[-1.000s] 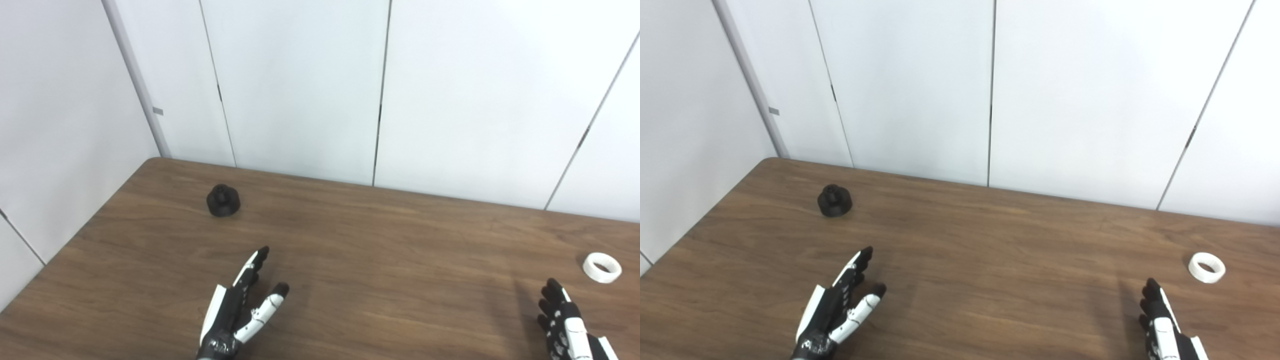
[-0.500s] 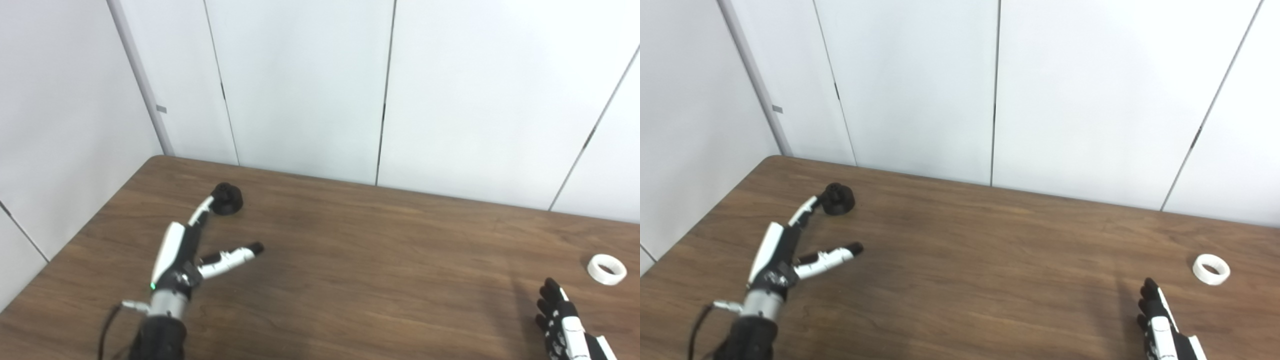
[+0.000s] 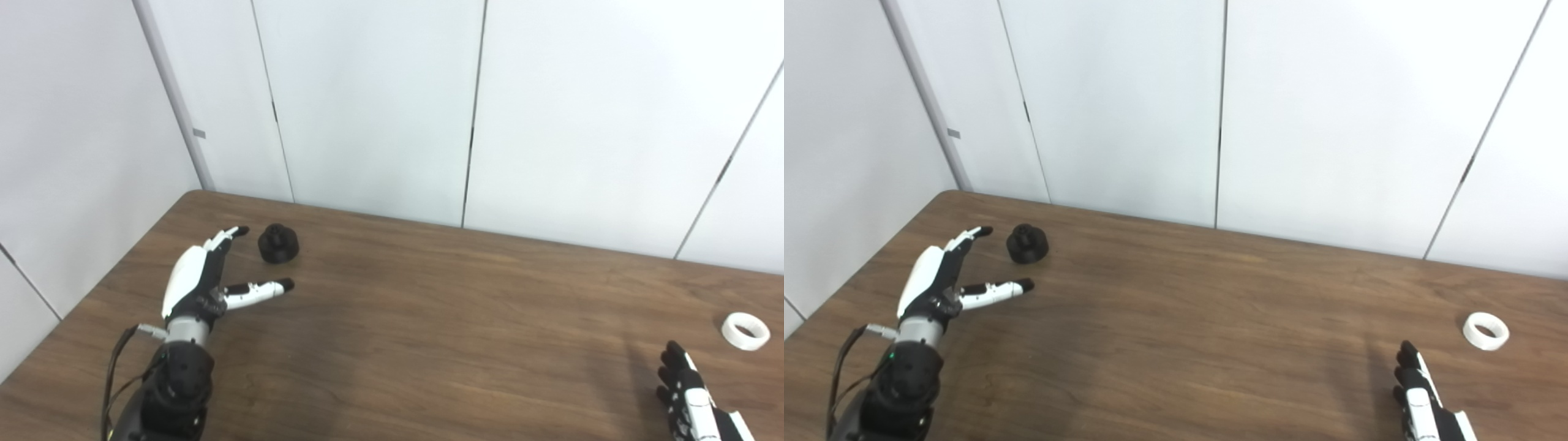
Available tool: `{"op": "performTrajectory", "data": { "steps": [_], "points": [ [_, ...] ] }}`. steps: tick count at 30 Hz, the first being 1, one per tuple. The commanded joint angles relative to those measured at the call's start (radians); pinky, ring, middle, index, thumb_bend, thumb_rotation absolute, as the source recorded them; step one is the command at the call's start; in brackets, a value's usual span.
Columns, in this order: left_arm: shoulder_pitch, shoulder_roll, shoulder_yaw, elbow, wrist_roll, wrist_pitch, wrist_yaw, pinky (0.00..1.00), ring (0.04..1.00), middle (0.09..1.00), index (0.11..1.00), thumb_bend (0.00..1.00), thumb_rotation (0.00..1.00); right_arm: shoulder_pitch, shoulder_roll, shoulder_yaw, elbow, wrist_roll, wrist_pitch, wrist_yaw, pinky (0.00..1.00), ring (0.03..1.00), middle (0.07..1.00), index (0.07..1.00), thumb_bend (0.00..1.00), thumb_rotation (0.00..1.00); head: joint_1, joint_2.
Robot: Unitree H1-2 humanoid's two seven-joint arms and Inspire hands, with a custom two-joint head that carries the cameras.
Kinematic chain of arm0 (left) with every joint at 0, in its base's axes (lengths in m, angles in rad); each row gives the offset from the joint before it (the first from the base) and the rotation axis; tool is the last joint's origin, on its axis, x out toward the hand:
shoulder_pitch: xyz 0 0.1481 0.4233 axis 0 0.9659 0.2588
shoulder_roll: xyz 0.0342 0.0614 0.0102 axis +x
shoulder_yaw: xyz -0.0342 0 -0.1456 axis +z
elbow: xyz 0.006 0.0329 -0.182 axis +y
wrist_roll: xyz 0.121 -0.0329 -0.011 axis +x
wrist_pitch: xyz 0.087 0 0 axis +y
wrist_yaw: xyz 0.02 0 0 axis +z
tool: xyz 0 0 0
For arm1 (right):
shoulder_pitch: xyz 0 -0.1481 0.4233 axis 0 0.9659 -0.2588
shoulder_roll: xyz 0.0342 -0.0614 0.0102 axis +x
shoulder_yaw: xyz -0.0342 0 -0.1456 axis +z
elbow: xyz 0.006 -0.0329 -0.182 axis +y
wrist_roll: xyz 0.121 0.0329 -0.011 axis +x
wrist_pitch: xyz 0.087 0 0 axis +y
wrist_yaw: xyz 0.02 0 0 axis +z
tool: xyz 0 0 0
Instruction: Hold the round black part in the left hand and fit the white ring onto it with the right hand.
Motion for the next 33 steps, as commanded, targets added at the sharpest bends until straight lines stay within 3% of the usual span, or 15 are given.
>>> {"op": "performTrajectory", "data": {
  "steps": [1,7,16,21,33],
  "points": [
    [-0.064,0.051,-0.008,0.029,0.04,-0.025,0.031,1.0,1.0,0.969,0.894,1.0,0.37,-0.011,-0.002,0.0,-0.035,-0.001,-0.017,-0.004,1.0,1.0,1.0,1.0,0.38,1.0,0.001,0.003],
    [-0.145,0.071,-0.045,0.157,0.07,-0.035,0.053,1.0,1.0,0.953,0.881,1.0,0.39,-0.005,-0.004,-0.001,-0.047,0.005,-0.007,0.0,1.0,1.0,1.0,1.0,0.37,1.0,0.001,0.008],
    [-0.259,0.063,-0.081,0.376,0.071,-0.054,0.101,1.0,1.0,0.968,0.872,1.0,0.4,0.005,0.002,0.001,-0.051,-0.008,-0.021,-0.009,1.0,1.0,1.0,1.0,0.37,1.0,-0.01,0.014],
    [-0.303,0.067,-0.108,0.452,0.07,-0.052,0.112,1.0,1.0,0.97,0.871,1.0,0.43,0.01,0.003,0.001,-0.055,-0.013,-0.022,-0.009,1.0,1.0,1.0,1.0,0.36,1.0,-0.014,0.016],
    [-0.411,0.069,-0.15,0.62,0.059,-0.067,0.138,1.0,1.0,0.976,0.851,1.0,0.4,0.021,0.003,-0.001,-0.069,-0.01,-0.016,-0.007,1.0,1.0,1.0,1.0,0.37,1.0,-0.017,0.022]
  ]
}}
